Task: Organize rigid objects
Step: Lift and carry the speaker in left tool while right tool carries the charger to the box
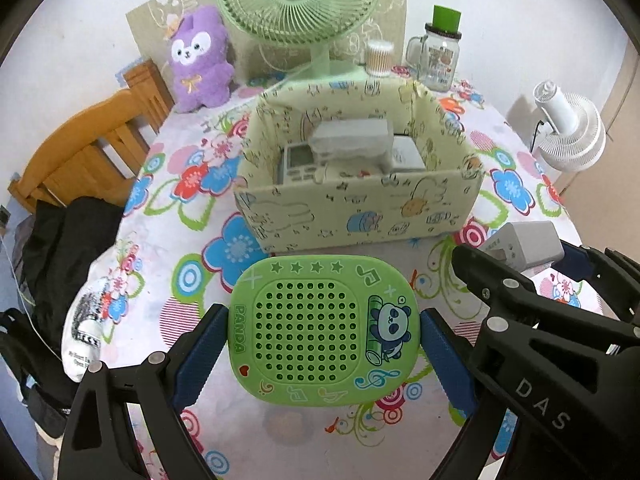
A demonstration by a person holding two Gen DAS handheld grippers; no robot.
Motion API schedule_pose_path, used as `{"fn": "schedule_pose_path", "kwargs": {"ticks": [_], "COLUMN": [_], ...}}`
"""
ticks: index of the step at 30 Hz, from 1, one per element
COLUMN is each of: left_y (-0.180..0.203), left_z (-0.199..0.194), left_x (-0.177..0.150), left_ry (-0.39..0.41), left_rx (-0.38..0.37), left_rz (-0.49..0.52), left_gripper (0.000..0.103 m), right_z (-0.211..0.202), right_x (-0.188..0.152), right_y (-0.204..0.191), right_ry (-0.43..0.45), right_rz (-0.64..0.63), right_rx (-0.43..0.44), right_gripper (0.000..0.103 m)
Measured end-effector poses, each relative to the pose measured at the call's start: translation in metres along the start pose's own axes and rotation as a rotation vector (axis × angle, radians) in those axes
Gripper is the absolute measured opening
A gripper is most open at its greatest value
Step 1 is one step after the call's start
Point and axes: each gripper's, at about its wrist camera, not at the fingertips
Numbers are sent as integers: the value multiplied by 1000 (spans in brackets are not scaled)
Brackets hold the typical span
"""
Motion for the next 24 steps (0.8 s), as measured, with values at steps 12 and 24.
{"fn": "schedule_pose_path", "kwargs": {"ticks": [12, 24], "left_y": [-2, -12], "left_z": [-37, -52], "left_x": [13, 37], "left_ry": [55, 119], "left_rx": [0, -61], "left_rz": [52, 108], "left_gripper": [95, 95], "right_z": [-37, -61], "right_x": [12, 32], "right_y": [-8, -17], "right_ry": [38, 86], "right_rz": [19, 61], "right_rx": [-10, -77], "right_gripper": [65, 65]}}
Point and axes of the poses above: each gripper's, at about its wrist camera, not at the fingertips, and z roughly the way its jaws point, y to its right, x to its top, and after that the axes turned 8 degrees about y, right-handed
